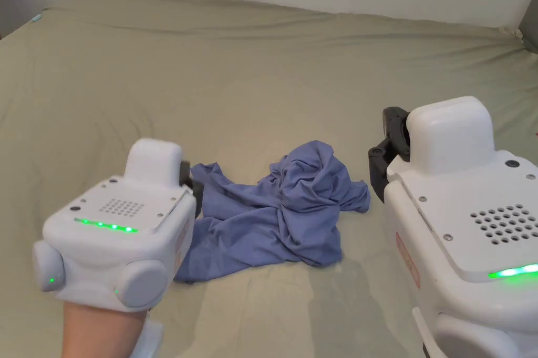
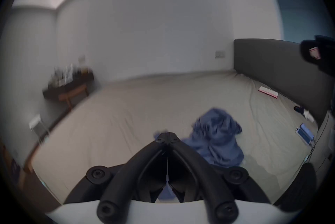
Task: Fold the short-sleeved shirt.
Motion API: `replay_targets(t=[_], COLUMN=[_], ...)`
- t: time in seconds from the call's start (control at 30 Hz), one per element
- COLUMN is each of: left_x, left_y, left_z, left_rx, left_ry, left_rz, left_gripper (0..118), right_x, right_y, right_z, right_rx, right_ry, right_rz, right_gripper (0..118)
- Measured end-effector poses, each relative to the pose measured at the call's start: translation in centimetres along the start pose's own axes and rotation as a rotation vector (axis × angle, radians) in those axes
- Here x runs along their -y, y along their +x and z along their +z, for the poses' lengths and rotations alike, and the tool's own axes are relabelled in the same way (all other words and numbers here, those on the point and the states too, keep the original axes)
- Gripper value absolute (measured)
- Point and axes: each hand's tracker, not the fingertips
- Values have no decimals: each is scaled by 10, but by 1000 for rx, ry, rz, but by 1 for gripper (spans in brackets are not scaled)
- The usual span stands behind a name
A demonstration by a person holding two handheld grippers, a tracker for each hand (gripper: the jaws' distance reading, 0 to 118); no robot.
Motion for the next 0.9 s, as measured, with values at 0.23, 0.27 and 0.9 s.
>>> replay_targets(t=[0.23, 0.27, 0.9], left_x=[70, 76, 61], left_y=[-14, -13, -16], left_z=[-84, -94, -85], left_rx=[14, 11, 60], left_ry=[-305, -317, -259], left_rz=[30, 26, 13], left_gripper=[113, 113, 6], right_x=[36, 41, 122], right_y=[21, 25, 51], right_z=[-18, -20, -161], right_rx=[26, 30, -69], right_ry=[-112, -128, -491], right_rz=[-54, -59, -6], right_gripper=[1, 1, 13])
